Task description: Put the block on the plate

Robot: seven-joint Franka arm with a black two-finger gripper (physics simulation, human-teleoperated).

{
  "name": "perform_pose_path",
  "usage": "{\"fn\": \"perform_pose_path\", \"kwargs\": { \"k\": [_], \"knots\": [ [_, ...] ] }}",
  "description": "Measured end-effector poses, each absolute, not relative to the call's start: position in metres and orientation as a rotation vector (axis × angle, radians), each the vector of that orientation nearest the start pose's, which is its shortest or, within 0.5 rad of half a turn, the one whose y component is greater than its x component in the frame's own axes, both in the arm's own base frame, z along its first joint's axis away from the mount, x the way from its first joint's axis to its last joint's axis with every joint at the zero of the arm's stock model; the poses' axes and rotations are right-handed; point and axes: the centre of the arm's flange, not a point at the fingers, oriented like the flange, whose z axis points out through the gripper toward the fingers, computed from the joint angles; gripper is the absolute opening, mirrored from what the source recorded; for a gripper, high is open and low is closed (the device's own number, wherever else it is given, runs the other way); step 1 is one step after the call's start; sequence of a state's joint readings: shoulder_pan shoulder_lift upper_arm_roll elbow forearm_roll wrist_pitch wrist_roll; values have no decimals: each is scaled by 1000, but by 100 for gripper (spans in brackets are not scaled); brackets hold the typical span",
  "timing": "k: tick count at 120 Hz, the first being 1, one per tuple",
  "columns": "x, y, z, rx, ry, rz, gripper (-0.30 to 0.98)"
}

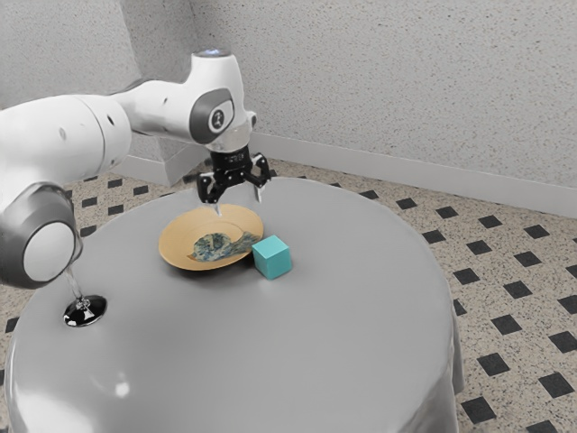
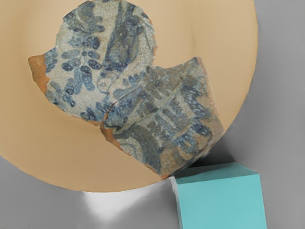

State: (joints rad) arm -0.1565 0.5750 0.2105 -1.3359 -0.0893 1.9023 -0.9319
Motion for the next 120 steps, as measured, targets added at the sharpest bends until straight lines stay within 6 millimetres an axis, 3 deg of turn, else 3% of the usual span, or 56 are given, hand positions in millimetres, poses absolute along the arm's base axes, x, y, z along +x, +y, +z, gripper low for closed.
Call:
{"fn": "perform_pose_path", "kwargs": {
  "k": [41, 60, 120],
  "knots": [
    [744, -19, 349, -2622, -1735, -21, 69],
    [748, -27, 321, -2579, -1810, 4, 69],
    [753, -36, 267, -2492, -1944, 28, 69]
  ]
}}
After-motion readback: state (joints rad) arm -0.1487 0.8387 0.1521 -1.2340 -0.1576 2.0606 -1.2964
